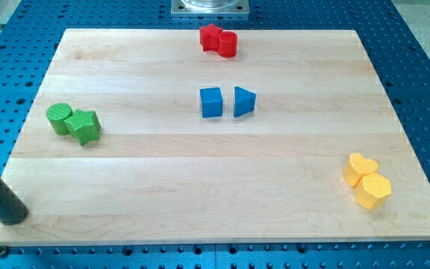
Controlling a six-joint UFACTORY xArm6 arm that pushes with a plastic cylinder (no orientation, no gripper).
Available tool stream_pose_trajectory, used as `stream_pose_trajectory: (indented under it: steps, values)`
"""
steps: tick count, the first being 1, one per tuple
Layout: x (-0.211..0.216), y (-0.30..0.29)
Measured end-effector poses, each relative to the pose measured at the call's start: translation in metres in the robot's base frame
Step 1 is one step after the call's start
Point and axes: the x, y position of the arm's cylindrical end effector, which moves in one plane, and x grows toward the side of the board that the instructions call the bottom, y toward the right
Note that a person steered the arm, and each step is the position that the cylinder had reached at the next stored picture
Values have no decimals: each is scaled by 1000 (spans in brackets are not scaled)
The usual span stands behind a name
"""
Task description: Place the blue triangle diagonally top right to the blue cube
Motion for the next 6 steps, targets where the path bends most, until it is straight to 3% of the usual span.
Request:
stream_pose_trajectory:
  steps: [2, 3, 5, 6]
  values:
    - [0, 0]
    - [-5, 64]
    - [-93, 155]
    - [-98, 233]
